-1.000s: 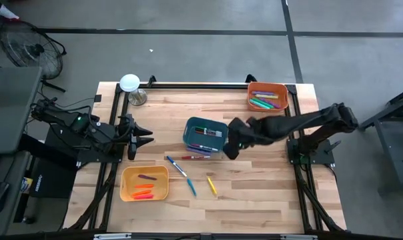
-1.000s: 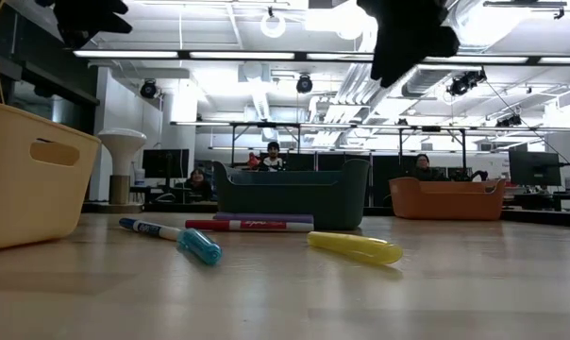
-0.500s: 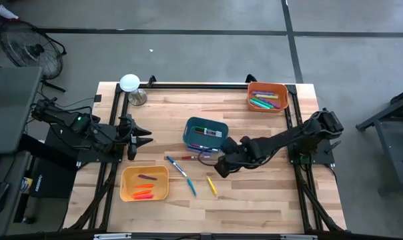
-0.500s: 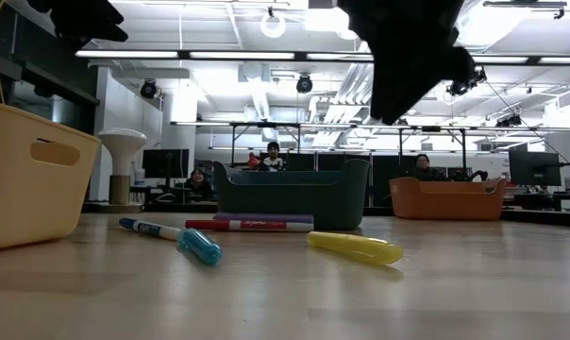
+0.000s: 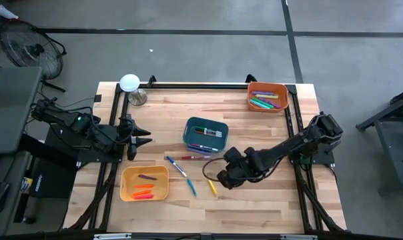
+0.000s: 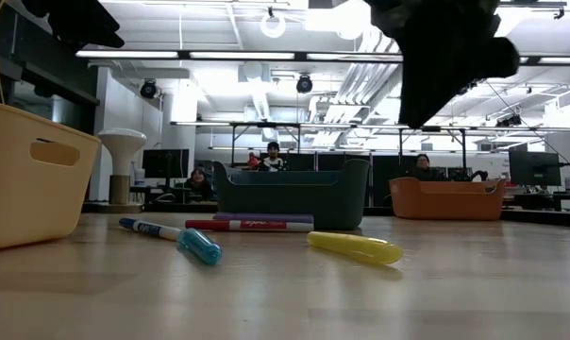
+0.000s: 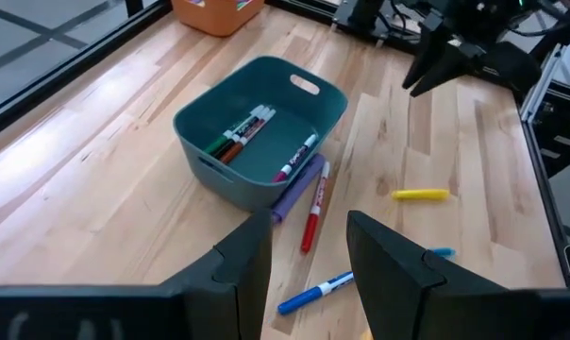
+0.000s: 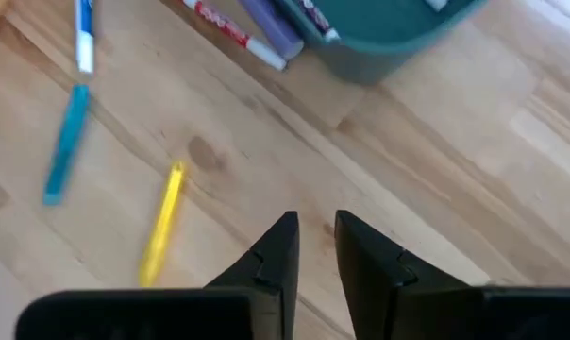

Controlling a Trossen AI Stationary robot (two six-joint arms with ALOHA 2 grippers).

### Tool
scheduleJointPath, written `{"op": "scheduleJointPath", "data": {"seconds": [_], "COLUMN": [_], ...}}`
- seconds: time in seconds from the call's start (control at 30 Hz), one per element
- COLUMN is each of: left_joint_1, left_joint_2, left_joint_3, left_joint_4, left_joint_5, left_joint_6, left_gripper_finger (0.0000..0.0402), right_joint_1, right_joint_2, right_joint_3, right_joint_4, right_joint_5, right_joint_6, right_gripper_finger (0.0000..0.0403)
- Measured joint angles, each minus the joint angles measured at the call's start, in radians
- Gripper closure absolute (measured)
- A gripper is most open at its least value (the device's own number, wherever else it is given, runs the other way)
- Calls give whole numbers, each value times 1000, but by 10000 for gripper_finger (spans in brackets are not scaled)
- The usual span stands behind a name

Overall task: Pick & Place Markers
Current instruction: Put the light violet highlighter pen into the orange bin

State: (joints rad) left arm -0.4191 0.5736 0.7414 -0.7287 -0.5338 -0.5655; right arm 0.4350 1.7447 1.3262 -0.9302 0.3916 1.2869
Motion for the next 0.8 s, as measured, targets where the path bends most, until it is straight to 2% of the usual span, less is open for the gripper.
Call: {"op": "scheduleJointPath", "data": {"seconds": [0.23, 0.4, 0.5, 0.67, 0.8], "left_joint_1": [0, 0, 0, 0, 0], "left_joint_2": [0, 0, 0, 0, 0], "left_joint_3": [0, 0, 0, 0, 0], "left_joint_4": [-3, -5, -7, -7, -7], "left_joint_5": [-7, -8, -11, -21, -20], "left_joint_6": [0, 0, 9, 9, 8], "left_gripper_finger": [264, 264, 264, 264, 264], "right_joint_1": [21, 33, 33, 29, 14], "right_joint_2": [54, 70, 63, 48, 48], "right_joint_3": [0, -3, -94, -290, -370], "right_joint_4": [58, 85, 235, 649, 789], "right_joint_5": [-6, 33, 49, 55, 114], "right_joint_6": [40, 63, 95, 131, 157], "right_gripper_finger": [372, 400, 401, 402, 403]}}
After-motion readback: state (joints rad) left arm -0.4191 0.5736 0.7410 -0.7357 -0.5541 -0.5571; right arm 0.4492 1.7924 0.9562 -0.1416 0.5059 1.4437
